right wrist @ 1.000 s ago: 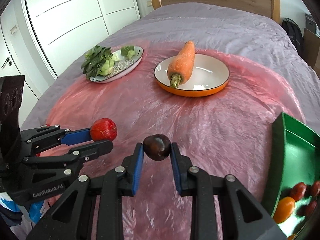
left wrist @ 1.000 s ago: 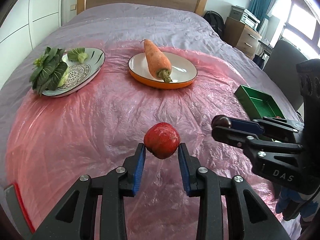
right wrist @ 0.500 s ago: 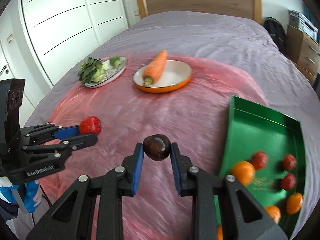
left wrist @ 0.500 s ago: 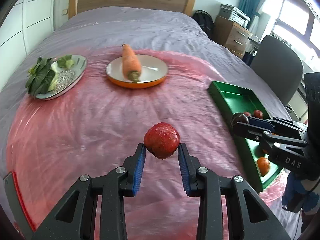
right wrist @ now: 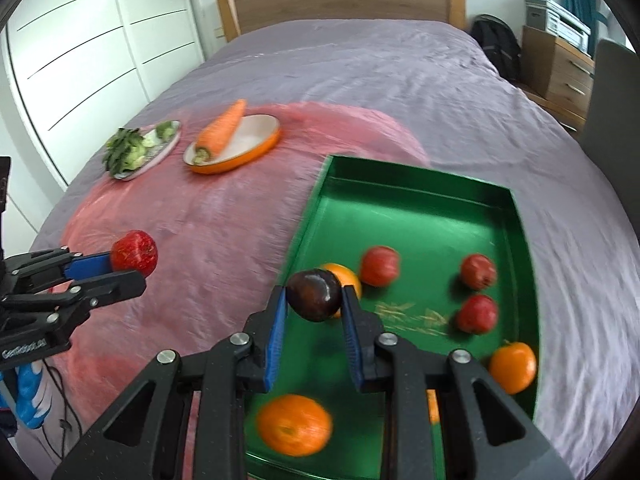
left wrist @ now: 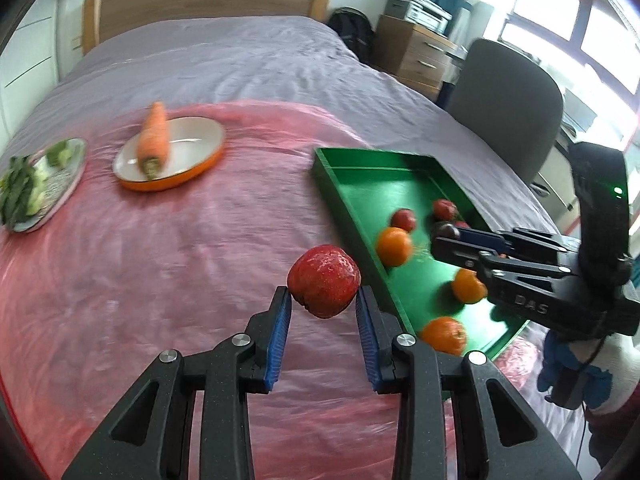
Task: Organize fruits
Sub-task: 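Lift the tomato and plum and carry both over the green tray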
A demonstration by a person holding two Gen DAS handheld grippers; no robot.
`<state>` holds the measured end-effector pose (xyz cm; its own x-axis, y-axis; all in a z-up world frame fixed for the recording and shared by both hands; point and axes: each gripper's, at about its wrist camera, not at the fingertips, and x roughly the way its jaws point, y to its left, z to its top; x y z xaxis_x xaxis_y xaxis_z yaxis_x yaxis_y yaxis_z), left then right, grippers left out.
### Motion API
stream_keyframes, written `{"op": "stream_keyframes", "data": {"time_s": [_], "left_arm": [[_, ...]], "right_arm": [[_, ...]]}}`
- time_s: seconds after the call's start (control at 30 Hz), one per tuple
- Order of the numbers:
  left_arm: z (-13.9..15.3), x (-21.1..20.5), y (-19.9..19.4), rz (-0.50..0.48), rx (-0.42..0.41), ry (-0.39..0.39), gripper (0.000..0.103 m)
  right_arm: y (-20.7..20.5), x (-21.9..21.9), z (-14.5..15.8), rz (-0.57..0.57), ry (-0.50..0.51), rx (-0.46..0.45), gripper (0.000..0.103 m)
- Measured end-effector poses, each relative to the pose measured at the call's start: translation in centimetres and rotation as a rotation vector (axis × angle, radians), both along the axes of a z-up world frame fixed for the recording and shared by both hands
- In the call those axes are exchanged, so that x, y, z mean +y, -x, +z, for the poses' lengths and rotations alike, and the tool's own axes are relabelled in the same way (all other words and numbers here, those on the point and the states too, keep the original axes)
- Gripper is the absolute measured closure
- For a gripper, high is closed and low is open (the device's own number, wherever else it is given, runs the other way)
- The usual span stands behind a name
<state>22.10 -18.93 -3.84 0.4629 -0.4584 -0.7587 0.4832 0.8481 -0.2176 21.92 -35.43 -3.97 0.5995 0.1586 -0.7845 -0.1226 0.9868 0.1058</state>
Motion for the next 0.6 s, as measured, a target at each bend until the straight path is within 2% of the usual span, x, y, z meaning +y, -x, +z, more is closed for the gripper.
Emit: {"op": "stream_keyframes", "data": {"time_s": [0.37,0.6], "left_arm": [[-1.1,-8.1,1.2,-0.145,0.022,-0.04,0.074],[-2.6,-10.6,1.1,-0.174,0.042,-0.064,0.074]], "right_arm": [[0.5,-5.2,-3.3,-0.078,-0.015,0.045,0.078],[0.3,-6.5,-4.3,-0.09,-0.015,0.056,0.078]]}}
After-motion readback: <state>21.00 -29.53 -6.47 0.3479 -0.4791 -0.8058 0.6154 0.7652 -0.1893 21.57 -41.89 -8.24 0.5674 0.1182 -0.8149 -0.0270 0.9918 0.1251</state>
